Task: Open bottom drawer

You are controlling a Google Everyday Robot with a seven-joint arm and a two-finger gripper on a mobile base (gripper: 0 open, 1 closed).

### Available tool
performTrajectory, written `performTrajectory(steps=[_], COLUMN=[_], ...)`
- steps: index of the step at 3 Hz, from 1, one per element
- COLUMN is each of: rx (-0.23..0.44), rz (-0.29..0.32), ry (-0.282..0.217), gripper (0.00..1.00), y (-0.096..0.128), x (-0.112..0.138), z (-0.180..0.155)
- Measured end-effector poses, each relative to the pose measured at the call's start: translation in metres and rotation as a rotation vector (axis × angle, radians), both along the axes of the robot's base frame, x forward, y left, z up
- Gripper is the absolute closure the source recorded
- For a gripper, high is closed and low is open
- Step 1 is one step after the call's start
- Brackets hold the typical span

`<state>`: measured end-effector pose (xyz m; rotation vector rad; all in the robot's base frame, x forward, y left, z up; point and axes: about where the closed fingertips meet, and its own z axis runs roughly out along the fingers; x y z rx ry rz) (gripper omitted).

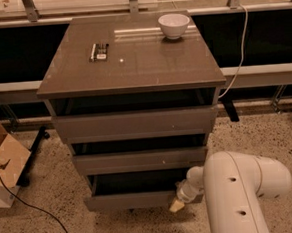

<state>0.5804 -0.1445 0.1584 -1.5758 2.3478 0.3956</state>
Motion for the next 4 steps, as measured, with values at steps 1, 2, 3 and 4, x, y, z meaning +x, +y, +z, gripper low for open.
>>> performTrajectory(steps=[1,2,3,4], rx=[0.002,0.001,-0.034,-0.071], rz=[0.002,0.003,0.048,0.098], ry=[0.017,0.017,0.045,0.11], gripper=[0.0,0.0,0.0,0.15], y=[0.0,0.0,-0.003,-0.01], x=[-0.008,-0.008,-0.015,-0.037], z=[0.004,0.003,0.003,-0.005])
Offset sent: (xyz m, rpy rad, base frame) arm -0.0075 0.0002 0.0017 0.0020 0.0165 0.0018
